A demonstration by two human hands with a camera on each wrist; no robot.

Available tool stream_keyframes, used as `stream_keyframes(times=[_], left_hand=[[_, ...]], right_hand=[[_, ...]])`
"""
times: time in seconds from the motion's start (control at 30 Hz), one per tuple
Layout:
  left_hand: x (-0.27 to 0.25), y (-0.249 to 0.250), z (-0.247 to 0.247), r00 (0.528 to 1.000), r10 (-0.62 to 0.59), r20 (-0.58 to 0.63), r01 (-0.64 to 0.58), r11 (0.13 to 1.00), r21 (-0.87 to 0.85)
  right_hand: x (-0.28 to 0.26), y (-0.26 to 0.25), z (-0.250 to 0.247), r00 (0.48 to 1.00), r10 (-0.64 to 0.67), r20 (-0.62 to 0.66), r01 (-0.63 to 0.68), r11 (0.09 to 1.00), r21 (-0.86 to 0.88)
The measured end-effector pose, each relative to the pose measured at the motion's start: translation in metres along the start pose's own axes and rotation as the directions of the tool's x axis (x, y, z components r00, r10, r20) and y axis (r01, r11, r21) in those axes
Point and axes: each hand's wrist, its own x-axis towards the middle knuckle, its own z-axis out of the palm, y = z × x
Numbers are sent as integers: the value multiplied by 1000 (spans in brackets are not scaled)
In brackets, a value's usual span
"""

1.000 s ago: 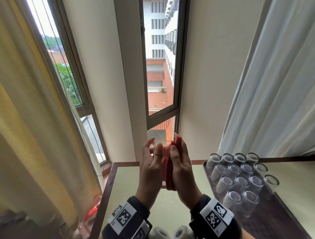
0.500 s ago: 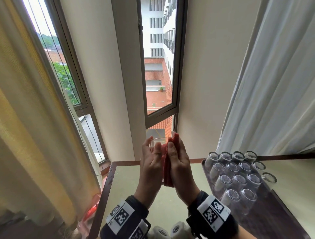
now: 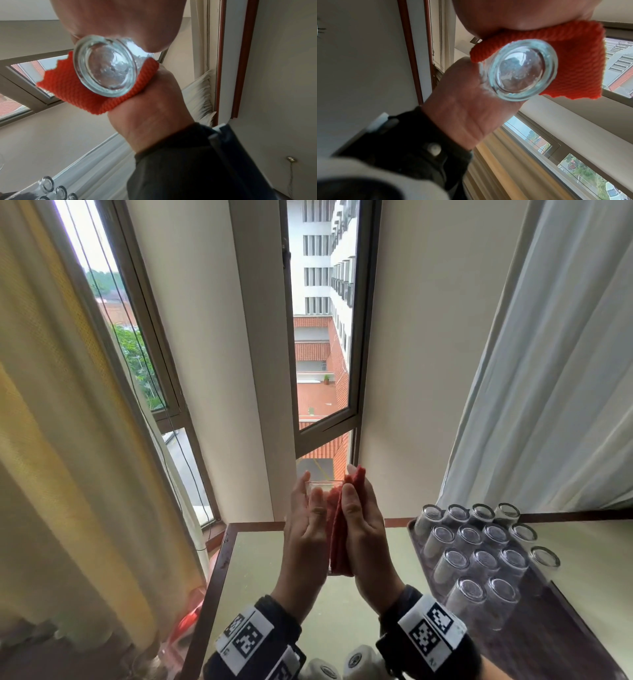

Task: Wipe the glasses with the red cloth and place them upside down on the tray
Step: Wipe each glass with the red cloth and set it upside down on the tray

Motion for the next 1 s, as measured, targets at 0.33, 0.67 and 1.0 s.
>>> stream_keyframes(times=[0.33,0.67,1.0], left_hand=[[0,9,-3,1000,-9,8,10,999,-42],[7,15,-18,994,-74,82,64,991,119],[10,18,-26,993,29,115,-40,995,92]], right_hand=[[1,0,3,998,58,-1,-58,997,50],[0,-1,-7,928,370,48,-368,885,286],[2,2,-15,801,547,242,-581,615,533]])
